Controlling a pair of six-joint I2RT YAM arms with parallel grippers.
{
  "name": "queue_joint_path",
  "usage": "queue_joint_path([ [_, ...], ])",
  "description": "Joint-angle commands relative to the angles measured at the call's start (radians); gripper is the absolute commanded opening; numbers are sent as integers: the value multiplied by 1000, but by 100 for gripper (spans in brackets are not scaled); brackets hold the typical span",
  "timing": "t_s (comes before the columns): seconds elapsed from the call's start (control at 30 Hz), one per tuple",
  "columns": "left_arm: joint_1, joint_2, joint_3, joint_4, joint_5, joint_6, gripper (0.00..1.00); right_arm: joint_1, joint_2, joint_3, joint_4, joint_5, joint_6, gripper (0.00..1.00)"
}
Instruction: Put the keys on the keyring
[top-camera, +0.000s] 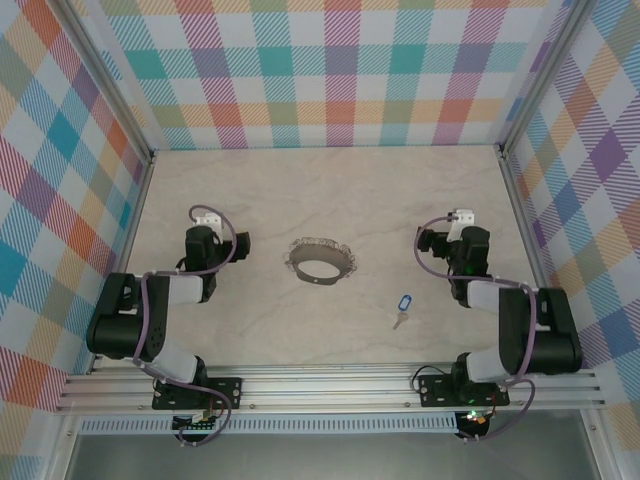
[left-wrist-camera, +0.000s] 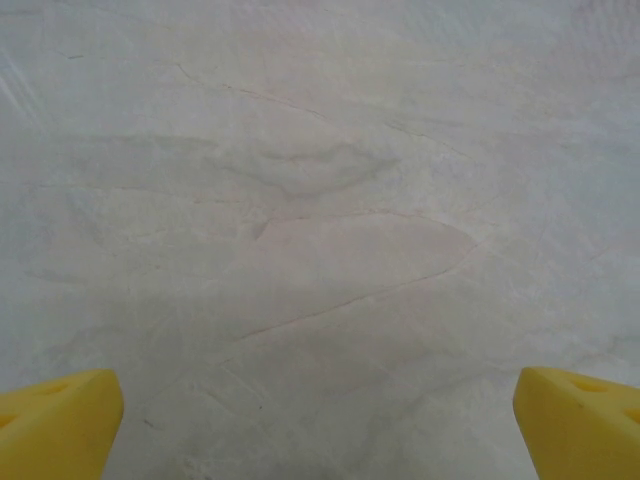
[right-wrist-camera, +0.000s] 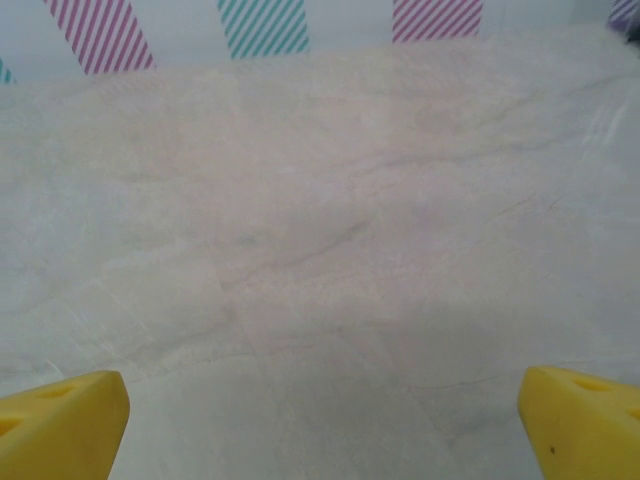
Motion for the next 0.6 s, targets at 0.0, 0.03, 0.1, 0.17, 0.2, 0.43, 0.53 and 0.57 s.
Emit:
queue_joint_path([
  [0.0, 11, -81, 91, -180, 42, 15, 100, -7, -92, 66, -157, 45, 46, 100],
  [0.03, 12, -100, 108, -221, 46, 14, 100, -6, -122, 90, -214, 60, 84, 100],
  [0.1, 12, -140, 134, -287, 54, -1, 100, -6, -168, 146, -342, 83, 174, 100],
  [0.17, 12, -182, 164, -359, 78, -24, 100, -7, -209, 220, -532, 185, 368, 100],
  [0.2, 11, -202, 179, -393, 88, -46, 100, -9, -221, 257, -616, 177, 402, 100],
  [0.43, -2, -348, 251, -554, 171, -189, 100, -4, -251, 294, -776, -208, 446, 98],
  [0.53, -4, -347, 314, -626, 223, -243, 100, 33, -250, 239, -770, -320, 498, 92],
  [0.57, -3, -339, 338, -651, 241, -262, 100, 58, -246, 225, -770, -328, 511, 90],
])
